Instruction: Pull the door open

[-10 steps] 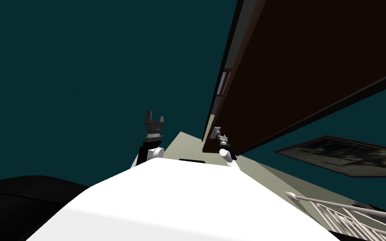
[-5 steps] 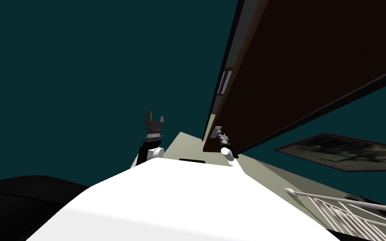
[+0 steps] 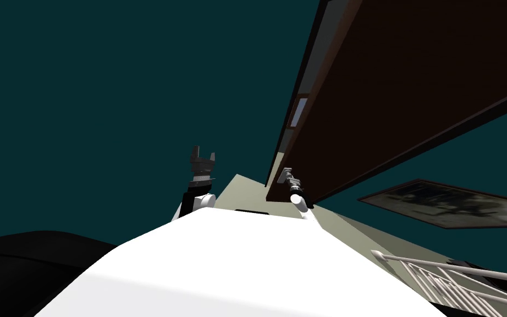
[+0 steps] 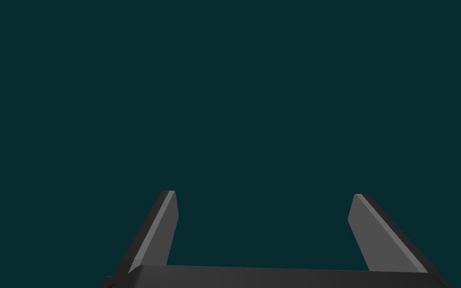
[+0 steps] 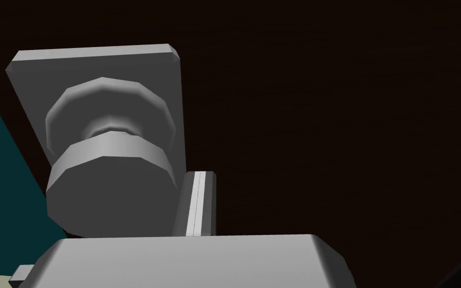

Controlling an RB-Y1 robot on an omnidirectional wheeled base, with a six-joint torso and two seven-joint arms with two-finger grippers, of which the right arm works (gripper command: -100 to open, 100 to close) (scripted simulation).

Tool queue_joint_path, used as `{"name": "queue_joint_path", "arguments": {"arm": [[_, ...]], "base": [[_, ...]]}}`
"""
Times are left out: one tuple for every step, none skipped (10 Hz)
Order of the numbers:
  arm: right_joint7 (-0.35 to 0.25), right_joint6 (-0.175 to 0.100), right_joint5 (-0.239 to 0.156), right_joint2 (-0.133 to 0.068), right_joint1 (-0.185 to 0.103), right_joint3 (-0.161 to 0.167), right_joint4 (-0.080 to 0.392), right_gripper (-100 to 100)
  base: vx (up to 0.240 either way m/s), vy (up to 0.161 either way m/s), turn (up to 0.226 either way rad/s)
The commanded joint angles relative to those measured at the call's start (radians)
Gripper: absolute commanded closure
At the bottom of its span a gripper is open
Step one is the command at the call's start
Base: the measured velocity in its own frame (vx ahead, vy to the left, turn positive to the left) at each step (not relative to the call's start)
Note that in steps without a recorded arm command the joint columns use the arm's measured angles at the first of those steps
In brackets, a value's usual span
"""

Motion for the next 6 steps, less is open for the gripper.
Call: {"name": "queue_joint_path", "arguments": {"arm": [[0.0,0.0,0.001,0.002,-0.003,0.004,-0.005,100],[0.0,0.0,0.001,0.002,-0.003,0.004,-0.005,100],[-0.016,-0.024,0.01,-0.002,0.007,0.03,-0.012,-100],[-0.021,-0.031,0.012,-0.003,0.009,0.038,-0.015,-100],[-0.025,-0.038,0.015,-0.004,0.011,0.046,-0.018,-100],[-0.036,-0.054,0.021,-0.006,0.015,0.064,-0.025,-100]], "base": [[0.0,0.0,0.0],[0.0,0.0,0.0],[-0.128,-0.082,0.135],[-0.188,-0.116,0.182],[-0.14,-0.122,0.099],[-0.161,-0.114,0.154]]}}
